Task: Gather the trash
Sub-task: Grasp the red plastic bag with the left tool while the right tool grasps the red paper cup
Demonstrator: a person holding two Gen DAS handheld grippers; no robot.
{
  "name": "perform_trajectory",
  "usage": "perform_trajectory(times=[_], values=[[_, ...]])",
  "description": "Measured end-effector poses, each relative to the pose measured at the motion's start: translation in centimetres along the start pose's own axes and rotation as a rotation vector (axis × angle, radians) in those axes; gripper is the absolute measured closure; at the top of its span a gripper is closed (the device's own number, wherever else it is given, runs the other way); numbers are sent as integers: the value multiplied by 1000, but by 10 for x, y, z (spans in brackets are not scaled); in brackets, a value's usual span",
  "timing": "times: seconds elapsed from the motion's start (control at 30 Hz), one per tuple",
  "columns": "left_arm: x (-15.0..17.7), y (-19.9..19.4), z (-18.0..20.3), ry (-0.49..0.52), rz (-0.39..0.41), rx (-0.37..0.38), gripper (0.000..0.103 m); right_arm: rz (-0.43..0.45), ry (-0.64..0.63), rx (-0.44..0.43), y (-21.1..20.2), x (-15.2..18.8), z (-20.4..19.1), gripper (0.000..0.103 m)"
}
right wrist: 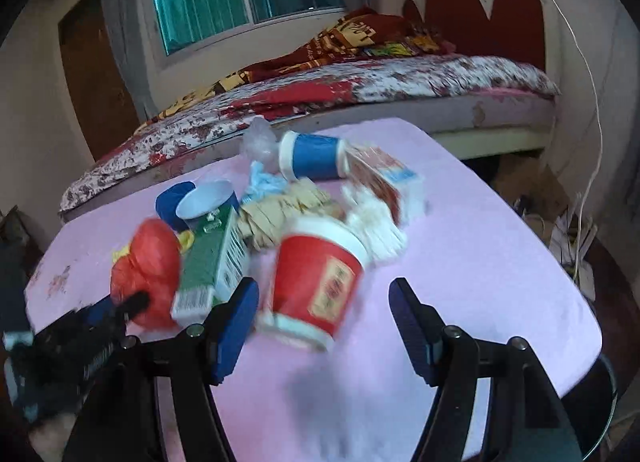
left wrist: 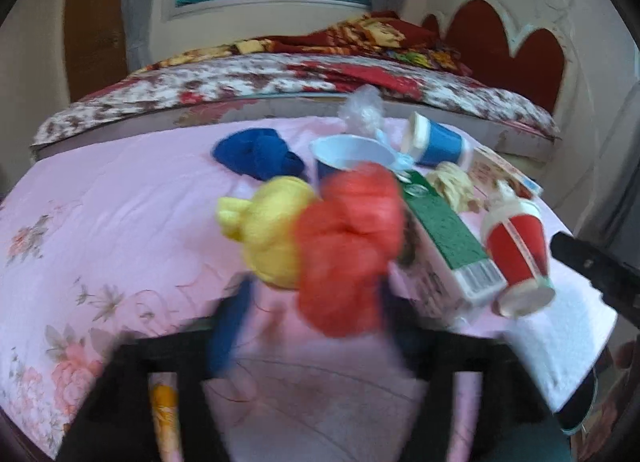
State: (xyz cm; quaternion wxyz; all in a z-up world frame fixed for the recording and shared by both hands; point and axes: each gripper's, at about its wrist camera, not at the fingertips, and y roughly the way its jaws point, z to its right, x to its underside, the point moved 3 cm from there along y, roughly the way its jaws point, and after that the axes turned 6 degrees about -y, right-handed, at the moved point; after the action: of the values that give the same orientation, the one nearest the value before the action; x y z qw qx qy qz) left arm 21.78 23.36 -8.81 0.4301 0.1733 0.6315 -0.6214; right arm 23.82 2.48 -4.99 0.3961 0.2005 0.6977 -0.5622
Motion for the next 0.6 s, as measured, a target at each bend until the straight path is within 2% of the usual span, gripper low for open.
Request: perform_trajectory(times=[0.1, 0.17, 0.3, 0.4, 0.5, 0.53, 0.57, 0.6], values=[[-7, 4, -5, -28, 8, 15, 18, -55, -3, -11, 22, 0, -8, 33], [-8, 10, -3, -11, -9, 21, 19, -104, -4, -10, 37, 7, -10, 33], [-7, 18, 3, 12, -29, 34, 20, -135, 23, -30, 51, 19, -7, 34], [-6, 26, 4, -2, -58, 49, 29, -122, 19, -25, 50, 20, -8, 36], [-3, 32, 6, -2, -79, 61, 57, -106, 14, -23, 47, 19, -8, 36], [-2, 31, 6, -2, -77, 74, 83, -105, 13, -24, 47, 18, -8, 38], [-1, 29, 5, -2, -74, 87, 91, -102, 9, -36, 45, 18, -9, 40], [0, 26, 5, -2, -64, 88, 91, -97, 0, -43, 43, 18, -9, 40]])
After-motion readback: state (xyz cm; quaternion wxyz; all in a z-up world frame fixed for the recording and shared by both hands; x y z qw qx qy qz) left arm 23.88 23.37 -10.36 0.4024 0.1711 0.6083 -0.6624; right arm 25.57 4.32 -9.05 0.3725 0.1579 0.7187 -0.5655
